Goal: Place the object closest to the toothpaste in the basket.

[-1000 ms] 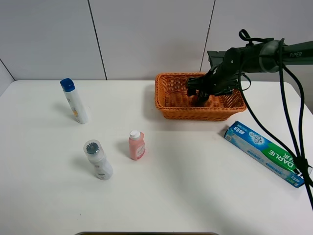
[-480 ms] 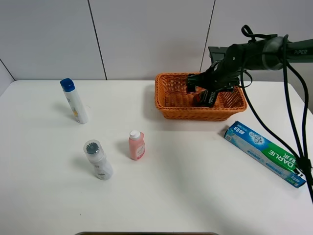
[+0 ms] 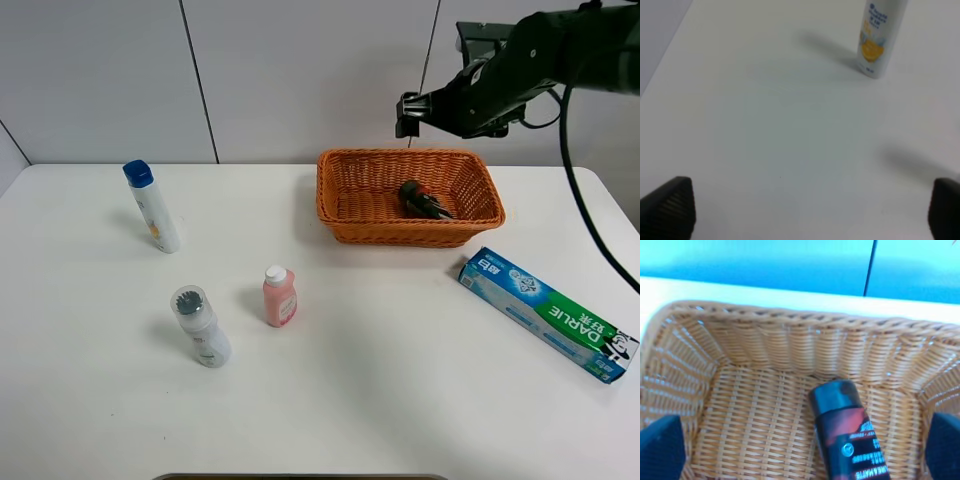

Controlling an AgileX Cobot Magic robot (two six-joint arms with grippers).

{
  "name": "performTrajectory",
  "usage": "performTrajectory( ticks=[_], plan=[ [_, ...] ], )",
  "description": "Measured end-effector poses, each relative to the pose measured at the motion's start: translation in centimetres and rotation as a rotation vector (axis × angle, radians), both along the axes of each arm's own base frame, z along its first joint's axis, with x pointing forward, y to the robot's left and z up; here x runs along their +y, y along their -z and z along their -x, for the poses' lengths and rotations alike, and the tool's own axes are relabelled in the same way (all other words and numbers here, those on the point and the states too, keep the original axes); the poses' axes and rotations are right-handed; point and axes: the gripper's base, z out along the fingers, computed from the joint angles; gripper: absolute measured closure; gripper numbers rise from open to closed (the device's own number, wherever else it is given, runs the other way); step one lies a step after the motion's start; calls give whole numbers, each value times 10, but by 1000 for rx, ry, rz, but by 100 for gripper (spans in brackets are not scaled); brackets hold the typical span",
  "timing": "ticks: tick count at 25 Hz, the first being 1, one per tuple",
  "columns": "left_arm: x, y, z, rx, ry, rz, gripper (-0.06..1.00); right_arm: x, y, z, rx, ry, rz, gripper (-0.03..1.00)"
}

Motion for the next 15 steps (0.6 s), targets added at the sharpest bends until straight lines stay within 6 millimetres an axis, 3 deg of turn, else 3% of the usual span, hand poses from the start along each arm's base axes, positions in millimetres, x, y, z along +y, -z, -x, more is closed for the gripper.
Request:
performTrajectory(
  ticks=[10, 15],
  plan=[
    [0, 0, 0, 0, 0, 0, 0, -16, -91, 60, -87, -7, 3, -2],
    [0, 0, 0, 0, 0, 0, 0, -26, -125, 95, -116, -33, 34, -2]
  ],
)
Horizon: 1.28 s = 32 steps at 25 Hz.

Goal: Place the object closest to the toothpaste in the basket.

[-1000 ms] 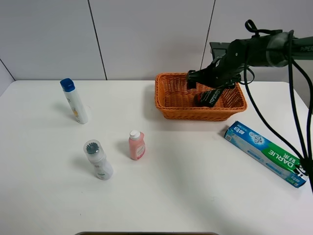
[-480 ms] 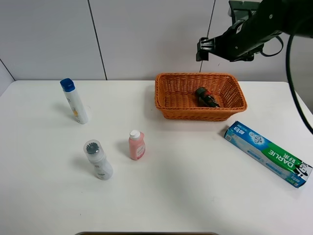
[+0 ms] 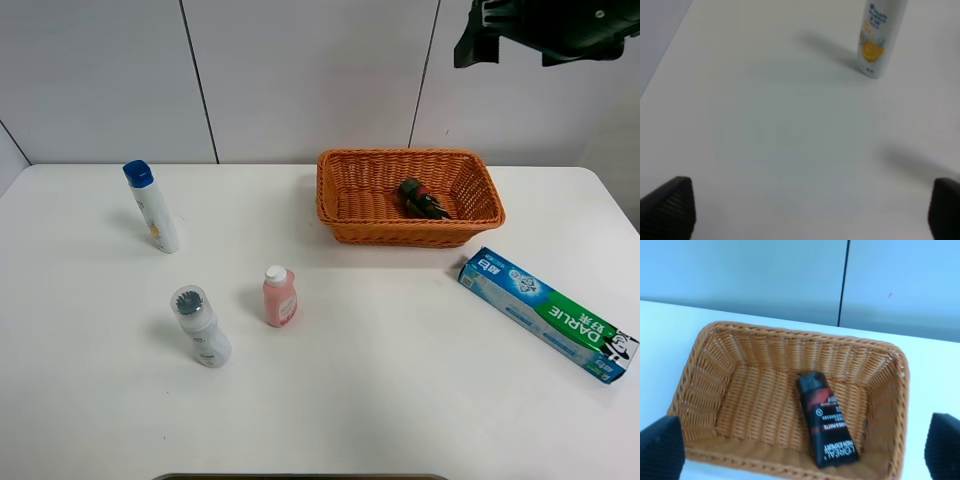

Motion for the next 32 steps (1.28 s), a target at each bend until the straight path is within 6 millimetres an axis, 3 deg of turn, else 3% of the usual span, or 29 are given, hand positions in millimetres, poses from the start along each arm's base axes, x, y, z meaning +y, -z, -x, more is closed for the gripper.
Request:
performTrajectory(
  ticks=[11, 20, 32],
  plan=[
    [0, 0, 0, 0, 0, 0, 0, -25, -45, 85, 40, -35, 96, -2],
    [0, 0, 0, 0, 0, 0, 0, -51, -93, 184, -186, -32, 55, -2],
    [0, 0, 0, 0, 0, 0, 0, -81, -105, 294, -373, 61, 18, -2]
  ],
)
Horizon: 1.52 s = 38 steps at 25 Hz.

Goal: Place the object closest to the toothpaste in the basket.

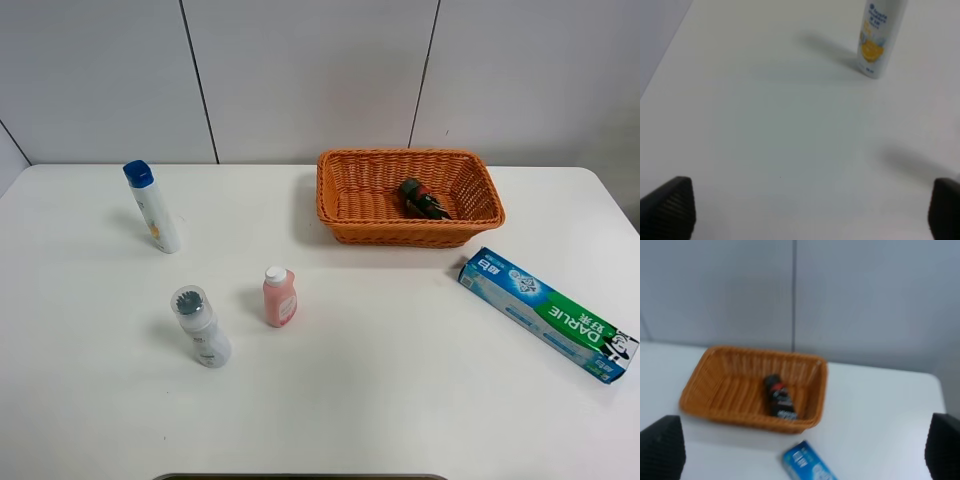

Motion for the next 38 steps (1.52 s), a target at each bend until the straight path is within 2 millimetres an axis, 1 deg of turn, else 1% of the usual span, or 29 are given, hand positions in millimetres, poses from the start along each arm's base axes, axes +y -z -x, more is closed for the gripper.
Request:
performTrajectory(
  ticks=[6, 10, 13, 16, 21, 22, 23, 24, 26, 28, 31, 33, 38],
  plan=[
    [0, 0, 0, 0, 0, 0, 0, -4, 2, 58, -152, 78, -43, -2],
    [0, 0, 0, 0, 0, 0, 0, -3, 7, 88, -234, 113, -52, -2],
    [0, 0, 0, 0, 0, 0, 0, -2, 14, 102, -269, 133, -53, -2],
    [0, 0, 0, 0, 0, 0, 0, -2, 35, 102, -240, 137, -49, -2],
    [0, 0, 0, 0, 0, 0, 0, -1, 93, 76, -75, 142, -33, -2],
    [0, 0, 0, 0, 0, 0, 0, -1, 93, 76, -75, 142, -33, -2],
    [0, 0, 0, 0, 0, 0, 0, -1, 106, 71, -39, 143, -29, -2],
    [0, 0, 0, 0, 0, 0, 0, -1, 129, 61, 25, 144, -23, -2],
    [0, 0, 0, 0, 0, 0, 0, -1, 151, 52, 72, 144, -18, -2],
    [0, 0, 0, 0, 0, 0, 0, -1, 165, 47, 80, 144, -17, -2],
    [0, 0, 0, 0, 0, 0, 0, -1, 183, 41, 86, 143, -15, -2],
    [0, 0, 0, 0, 0, 0, 0, 0, 190, 35, 89, 141, -16, -2],
    [0, 0, 0, 0, 0, 0, 0, 0, 192, 31, 72, 142, -14, -2]
  ],
)
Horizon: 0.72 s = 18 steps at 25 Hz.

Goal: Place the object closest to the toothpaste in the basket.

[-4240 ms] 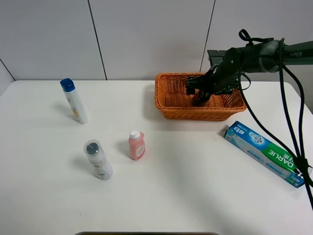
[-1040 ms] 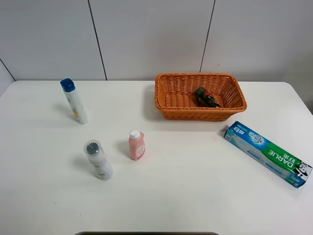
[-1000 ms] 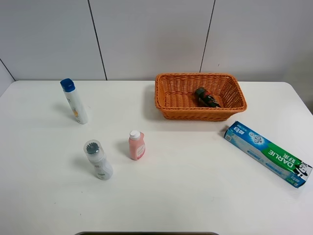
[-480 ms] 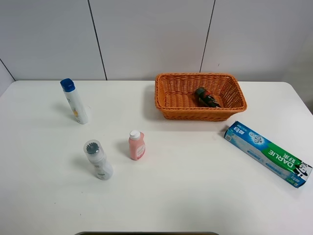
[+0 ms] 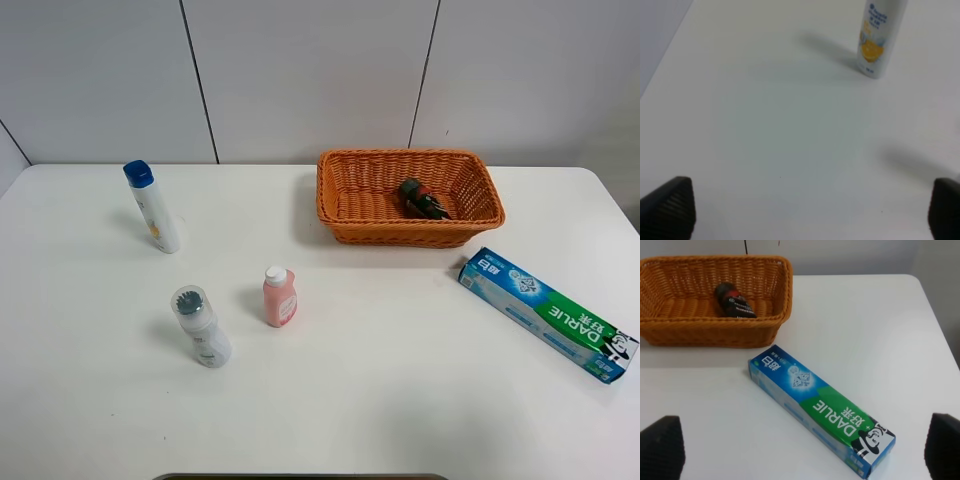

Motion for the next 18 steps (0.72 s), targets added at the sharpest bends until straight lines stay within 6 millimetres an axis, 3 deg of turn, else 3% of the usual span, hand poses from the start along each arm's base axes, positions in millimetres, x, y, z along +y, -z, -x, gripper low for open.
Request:
performTrajectory(
  ticks=[7, 12, 18],
  plan=[
    [0, 0, 0, 0, 0, 0, 0, -3, 0, -1, -15, 24, 31, -2],
    [0, 0, 0, 0, 0, 0, 0, -3, 22, -12, 69, 21, 31, -2],
    [0, 0, 0, 0, 0, 0, 0, -2, 24, -13, 81, 19, 28, -2]
  ],
)
